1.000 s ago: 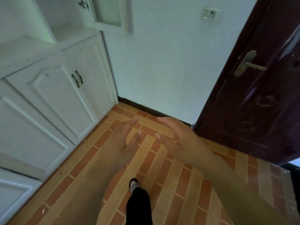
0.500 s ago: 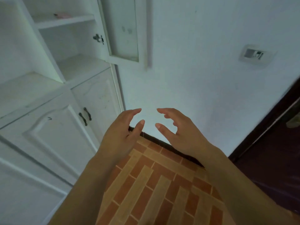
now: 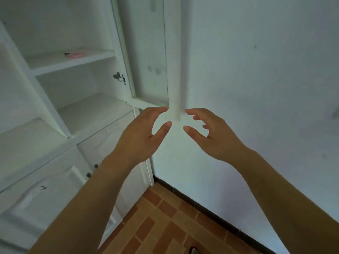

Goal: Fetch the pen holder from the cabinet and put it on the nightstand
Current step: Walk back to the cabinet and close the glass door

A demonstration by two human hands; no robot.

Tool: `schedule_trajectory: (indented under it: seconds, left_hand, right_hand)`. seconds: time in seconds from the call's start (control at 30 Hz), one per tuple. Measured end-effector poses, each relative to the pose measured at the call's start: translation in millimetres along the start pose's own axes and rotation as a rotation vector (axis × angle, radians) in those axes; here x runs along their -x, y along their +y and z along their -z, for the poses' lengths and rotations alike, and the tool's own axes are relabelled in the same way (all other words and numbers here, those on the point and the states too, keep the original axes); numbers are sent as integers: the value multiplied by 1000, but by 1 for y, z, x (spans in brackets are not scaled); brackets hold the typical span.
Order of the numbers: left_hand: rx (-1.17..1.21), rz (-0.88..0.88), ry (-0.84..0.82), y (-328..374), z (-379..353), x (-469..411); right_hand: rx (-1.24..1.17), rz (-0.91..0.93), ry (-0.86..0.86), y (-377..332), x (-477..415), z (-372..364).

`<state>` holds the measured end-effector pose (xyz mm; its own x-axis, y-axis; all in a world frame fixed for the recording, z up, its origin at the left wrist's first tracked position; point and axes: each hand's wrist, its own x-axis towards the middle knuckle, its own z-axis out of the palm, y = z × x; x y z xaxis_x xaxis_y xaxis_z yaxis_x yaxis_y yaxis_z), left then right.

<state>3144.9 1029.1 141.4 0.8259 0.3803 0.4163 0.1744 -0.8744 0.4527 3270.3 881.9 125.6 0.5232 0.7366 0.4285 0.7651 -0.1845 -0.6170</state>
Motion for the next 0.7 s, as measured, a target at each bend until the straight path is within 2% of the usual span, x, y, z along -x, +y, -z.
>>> schedule_trajectory:
  seconds: [0.23,0.4,0.7]
  left_hand:
    - [-41,-43,108,-12,-7,-135]
    - [123,18,170,-20,-2,-199]
    - [-65,-73,294,-17,41,-289]
  right_hand:
    - [-30,105,-7,61,-127,29]
    - [-45,189,58,78,-203,59]
    - [-85,321,210,66,-305,78]
